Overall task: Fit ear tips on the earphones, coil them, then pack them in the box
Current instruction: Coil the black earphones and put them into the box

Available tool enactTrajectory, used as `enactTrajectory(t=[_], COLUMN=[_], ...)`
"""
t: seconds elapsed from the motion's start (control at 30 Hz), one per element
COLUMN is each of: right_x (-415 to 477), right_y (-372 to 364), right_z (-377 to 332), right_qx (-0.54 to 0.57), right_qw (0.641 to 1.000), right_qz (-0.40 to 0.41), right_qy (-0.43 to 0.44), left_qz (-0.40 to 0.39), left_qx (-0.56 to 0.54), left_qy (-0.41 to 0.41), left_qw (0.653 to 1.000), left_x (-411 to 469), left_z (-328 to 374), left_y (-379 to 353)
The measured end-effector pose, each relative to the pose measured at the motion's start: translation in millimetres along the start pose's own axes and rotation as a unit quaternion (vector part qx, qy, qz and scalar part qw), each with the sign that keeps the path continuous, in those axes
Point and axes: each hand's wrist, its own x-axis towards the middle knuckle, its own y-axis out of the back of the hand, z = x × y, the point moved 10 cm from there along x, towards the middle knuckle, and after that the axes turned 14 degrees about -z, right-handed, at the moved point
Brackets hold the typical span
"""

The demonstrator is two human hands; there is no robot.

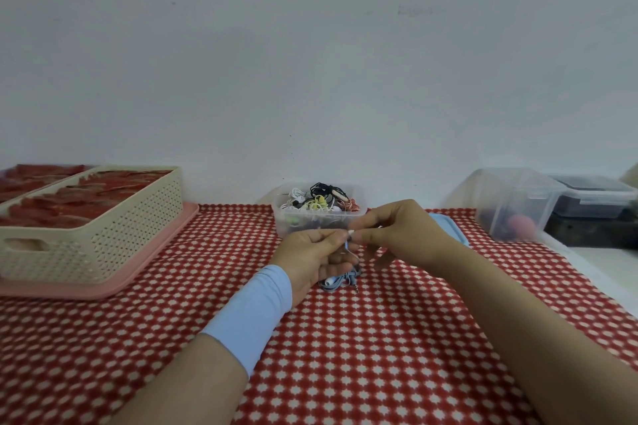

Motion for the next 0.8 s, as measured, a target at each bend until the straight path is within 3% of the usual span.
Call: enactTrajectory(t=[0.13,0.47,0.63,0.8], right_x=[1,3,-1,-4], right_y=[5,4,-4,-8], right_z=[-3,-1,5,11], right_qx=[-0.024,-0.06,0.07,0.117], right_qw=[0.999,0.998,0.997,0.991], right_qz=[0.034,0.035,-0.029,-0.058], right_qy=[0.013,0.001,-0.016,-0.029], left_qz=[0.009,0.044,0.022,-0.021], left_qx=[0.034,0.123,0.118,0.116], left_qy=[-0.008,-0.051,-0.058,-0.05], left_qw=[0.999,0.99,0.991,0.992], left_x=[0,-2,-2,-2], left_z=[4,19,19,18], left_y=[1,8,7,-1])
